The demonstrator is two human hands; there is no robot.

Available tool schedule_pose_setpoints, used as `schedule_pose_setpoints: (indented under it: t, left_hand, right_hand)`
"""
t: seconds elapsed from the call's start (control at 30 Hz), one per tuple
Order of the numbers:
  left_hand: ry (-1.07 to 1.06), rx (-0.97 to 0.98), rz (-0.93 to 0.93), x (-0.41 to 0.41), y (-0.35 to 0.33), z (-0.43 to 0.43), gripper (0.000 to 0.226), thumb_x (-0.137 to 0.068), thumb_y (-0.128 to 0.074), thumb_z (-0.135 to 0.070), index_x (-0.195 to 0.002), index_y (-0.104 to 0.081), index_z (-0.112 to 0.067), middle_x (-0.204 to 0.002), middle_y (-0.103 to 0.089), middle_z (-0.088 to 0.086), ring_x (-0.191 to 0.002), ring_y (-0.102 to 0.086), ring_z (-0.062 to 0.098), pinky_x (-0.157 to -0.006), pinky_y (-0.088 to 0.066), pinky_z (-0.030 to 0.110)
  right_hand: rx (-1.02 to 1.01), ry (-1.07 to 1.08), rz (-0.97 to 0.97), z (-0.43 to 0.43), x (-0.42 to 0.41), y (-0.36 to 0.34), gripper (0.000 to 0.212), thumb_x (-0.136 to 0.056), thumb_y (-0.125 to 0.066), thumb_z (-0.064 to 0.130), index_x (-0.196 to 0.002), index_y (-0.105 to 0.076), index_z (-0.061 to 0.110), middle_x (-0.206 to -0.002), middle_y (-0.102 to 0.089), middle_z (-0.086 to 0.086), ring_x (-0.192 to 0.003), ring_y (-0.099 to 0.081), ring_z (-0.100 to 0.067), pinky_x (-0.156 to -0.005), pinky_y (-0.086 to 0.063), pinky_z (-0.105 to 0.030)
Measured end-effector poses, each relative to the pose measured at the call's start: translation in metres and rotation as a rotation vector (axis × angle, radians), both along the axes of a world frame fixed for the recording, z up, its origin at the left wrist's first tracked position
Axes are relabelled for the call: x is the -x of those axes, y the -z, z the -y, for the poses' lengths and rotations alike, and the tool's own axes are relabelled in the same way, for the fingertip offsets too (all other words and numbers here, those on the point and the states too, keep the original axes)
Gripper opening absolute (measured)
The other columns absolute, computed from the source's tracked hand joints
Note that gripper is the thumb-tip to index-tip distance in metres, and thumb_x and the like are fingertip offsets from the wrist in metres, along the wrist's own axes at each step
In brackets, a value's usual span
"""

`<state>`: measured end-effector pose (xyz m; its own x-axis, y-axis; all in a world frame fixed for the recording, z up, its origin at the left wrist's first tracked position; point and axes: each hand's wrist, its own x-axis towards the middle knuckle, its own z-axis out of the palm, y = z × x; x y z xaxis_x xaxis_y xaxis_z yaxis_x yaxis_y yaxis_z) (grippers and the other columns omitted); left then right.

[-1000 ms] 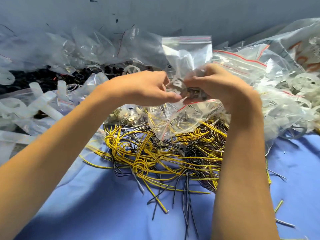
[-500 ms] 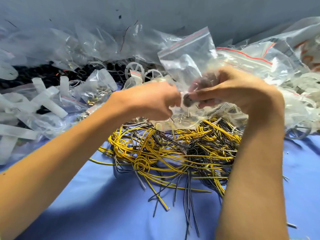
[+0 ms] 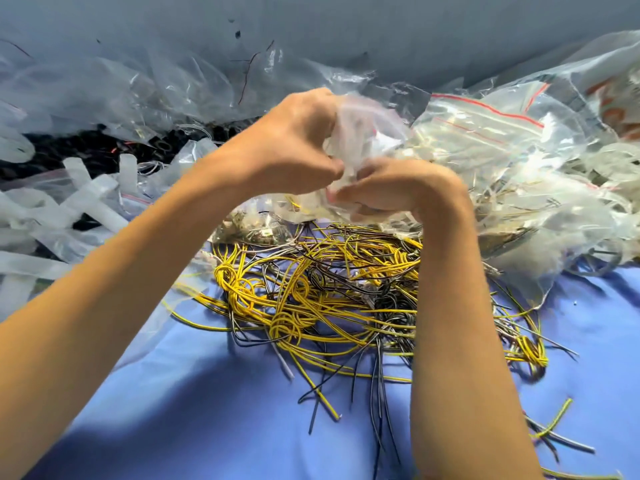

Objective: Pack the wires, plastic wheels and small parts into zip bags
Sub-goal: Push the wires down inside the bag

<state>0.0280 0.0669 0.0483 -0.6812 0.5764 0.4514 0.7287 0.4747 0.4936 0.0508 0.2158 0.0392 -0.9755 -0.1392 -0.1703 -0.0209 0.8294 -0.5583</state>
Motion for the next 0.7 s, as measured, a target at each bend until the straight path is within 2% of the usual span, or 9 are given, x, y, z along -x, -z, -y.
schedule_pose_setpoints:
  t: [0.07, 0.13, 0.17, 0.27, 0.37, 0.47, 0.53, 0.6, 0.7]
  left_hand:
    - [-0.030, 0.041, -0.014, 0.002, -0.001, 0.002, 0.053, -0.067, -0.052, -0.004, -0.113, -0.067, -0.024, -0.087, -0.049, -0.015, -0.071, -0.047, -0.020, -0.059, -0.031, -0.002]
    - [-0.037, 0.064, -0.022, 0.004, 0.000, 0.002, 0.056, -0.068, -0.052, 0.000, -0.117, -0.065, -0.023, -0.094, -0.054, -0.009, -0.076, -0.047, -0.019, -0.061, -0.030, -0.004]
    - [-0.036, 0.057, -0.017, 0.004, 0.000, 0.002, 0.055, -0.069, -0.052, 0.000, -0.117, -0.065, -0.023, -0.096, -0.054, -0.006, -0.075, -0.047, -0.019, -0.060, -0.030, -0.004]
    - [-0.018, 0.033, -0.020, 0.002, -0.005, 0.005, 0.051, -0.070, -0.055, -0.013, -0.118, -0.063, -0.027, -0.094, -0.052, -0.009, -0.071, -0.046, -0.023, -0.057, -0.032, -0.004]
    - [-0.018, 0.028, -0.036, -0.001, -0.009, 0.007, 0.053, -0.066, -0.052, -0.026, -0.118, -0.061, -0.026, -0.087, -0.046, -0.017, -0.073, -0.046, -0.015, -0.065, -0.030, -0.002]
    - [-0.024, 0.012, -0.034, 0.000, -0.007, 0.005, 0.051, -0.070, -0.054, -0.002, -0.118, -0.063, -0.018, -0.092, -0.051, -0.009, -0.071, -0.045, -0.016, -0.065, -0.029, 0.000]
    - [-0.017, 0.006, -0.019, -0.001, -0.005, 0.003, 0.052, -0.071, -0.052, 0.003, -0.117, -0.064, -0.017, -0.094, -0.054, -0.008, -0.069, -0.046, -0.018, -0.064, -0.030, 0.000]
    - [-0.034, -0.023, -0.004, 0.000, -0.005, 0.001, 0.051, -0.072, -0.051, 0.003, -0.117, -0.065, -0.017, -0.096, -0.059, -0.005, -0.064, -0.046, -0.020, -0.061, -0.030, -0.001]
    - [-0.114, -0.130, 0.051, 0.006, -0.006, 0.005, 0.052, -0.071, -0.048, 0.005, -0.115, -0.067, -0.016, -0.083, -0.060, -0.011, -0.055, -0.048, -0.019, -0.052, -0.029, -0.003]
  right_hand:
    - [-0.310, -0.036, -0.071, 0.000, 0.002, 0.003, 0.026, -0.098, -0.045, 0.041, -0.087, -0.058, 0.022, -0.090, -0.058, 0.015, -0.083, -0.036, 0.000, -0.061, -0.035, -0.003]
    - [-0.422, -0.073, -0.144, -0.002, 0.004, 0.007, 0.032, -0.098, -0.047, 0.039, -0.120, -0.058, 0.018, -0.109, -0.058, 0.009, -0.088, -0.031, 0.007, -0.077, -0.029, -0.005]
    - [-0.355, -0.024, -0.142, -0.006, 0.007, 0.008, 0.030, -0.094, -0.055, 0.036, -0.115, -0.061, 0.016, -0.101, -0.060, 0.006, -0.087, -0.042, -0.001, -0.068, -0.036, -0.009]
    - [0.155, 0.021, -0.182, -0.011, 0.008, 0.007, 0.013, -0.083, -0.070, 0.018, -0.095, -0.066, 0.019, -0.088, -0.064, 0.002, -0.084, -0.058, -0.013, -0.074, -0.045, -0.025]
    - [0.453, -0.039, -0.181, -0.010, 0.012, 0.009, 0.033, -0.088, -0.061, 0.002, -0.116, -0.059, 0.018, -0.104, -0.063, -0.006, -0.094, -0.054, -0.016, -0.087, -0.042, -0.028]
    - [-0.058, -0.013, -0.081, -0.006, 0.018, 0.013, 0.037, -0.097, -0.051, 0.028, -0.132, -0.051, 0.016, -0.132, -0.053, -0.005, -0.124, -0.043, -0.017, -0.105, -0.032, -0.029]
    - [-0.357, -0.026, 0.025, -0.002, 0.018, 0.010, 0.024, -0.098, -0.043, 0.028, -0.107, -0.063, 0.017, -0.115, -0.060, 0.000, -0.114, -0.048, -0.019, -0.096, -0.036, -0.026]
    - [-0.370, -0.053, -0.002, 0.002, 0.013, 0.003, 0.026, -0.092, -0.043, 0.014, -0.069, -0.055, 0.016, -0.072, -0.051, 0.006, -0.075, -0.046, -0.016, -0.062, -0.035, -0.023]
    - [-0.263, -0.005, -0.147, -0.002, 0.010, -0.006, 0.017, -0.089, -0.054, 0.020, -0.082, -0.063, 0.007, -0.071, -0.056, -0.001, -0.064, -0.050, -0.017, -0.056, -0.037, -0.029]
